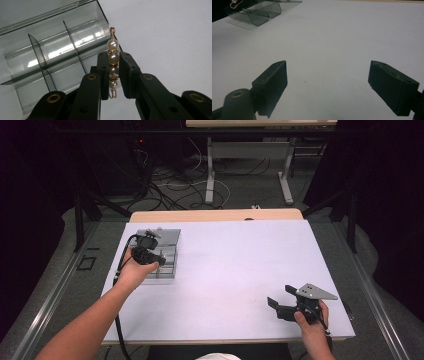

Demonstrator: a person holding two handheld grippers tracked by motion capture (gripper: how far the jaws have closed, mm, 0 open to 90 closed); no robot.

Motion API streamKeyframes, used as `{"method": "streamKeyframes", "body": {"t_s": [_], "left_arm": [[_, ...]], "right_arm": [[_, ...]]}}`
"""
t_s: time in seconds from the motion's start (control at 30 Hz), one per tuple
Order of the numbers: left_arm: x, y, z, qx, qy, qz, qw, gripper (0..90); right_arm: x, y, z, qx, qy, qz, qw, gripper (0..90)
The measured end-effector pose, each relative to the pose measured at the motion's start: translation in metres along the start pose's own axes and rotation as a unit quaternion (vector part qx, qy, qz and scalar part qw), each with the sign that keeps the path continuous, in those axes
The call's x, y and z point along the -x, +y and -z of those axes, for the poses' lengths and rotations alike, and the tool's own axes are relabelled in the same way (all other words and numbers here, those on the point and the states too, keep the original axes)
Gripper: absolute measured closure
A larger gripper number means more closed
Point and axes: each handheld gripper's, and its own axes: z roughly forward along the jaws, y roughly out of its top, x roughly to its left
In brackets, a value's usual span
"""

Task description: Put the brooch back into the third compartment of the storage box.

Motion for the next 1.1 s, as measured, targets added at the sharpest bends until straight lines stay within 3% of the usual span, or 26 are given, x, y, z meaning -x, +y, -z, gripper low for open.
{"method": "streamKeyframes", "body": {"t_s": [0.3, 0.43, 0.5, 0.7, 0.9, 1.1], "left_arm": [[-0.006, 0.0, -0.003, 0.016, 0.01, -0.01, 0.9998, 79.6], [-0.006, 0.0, -0.005, 0.028, 0.013, -0.002, 0.9995, 79.6], [-0.009, 0.0, -0.006, 0.029, 0.013, -0.013, 0.9994, 79.6], [-0.011, 0.002, -0.007, 0.045, 0.02, -0.004, 0.9988, 79.6], [-0.012, 0.004, -0.01, 0.044, 0.026, -0.022, 0.9984, 79.7], [-0.01, 0.008, -0.017, 0.062, 0.031, -0.036, 0.997, 79.6]], "right_arm": [[0.0, 0.0, -0.001, 0.004, 0.003, 0.003, 1.0, 15.1], [0.0, 0.0, -0.001, 0.001, 0.002, 0.001, 1.0, 15.1], [0.0, 0.0, -0.001, 0.003, 0.001, 0.002, 1.0, 15.1], [0.0, 0.0, 0.0, 0.002, 0.003, 0.002, 1.0, 15.1], [0.0, 0.0, -0.001, 0.001, 0.002, 0.002, 1.0, 15.1], [0.0, 0.0, 0.0, -0.003, 0.003, 0.004, 1.0, 15.1]]}}
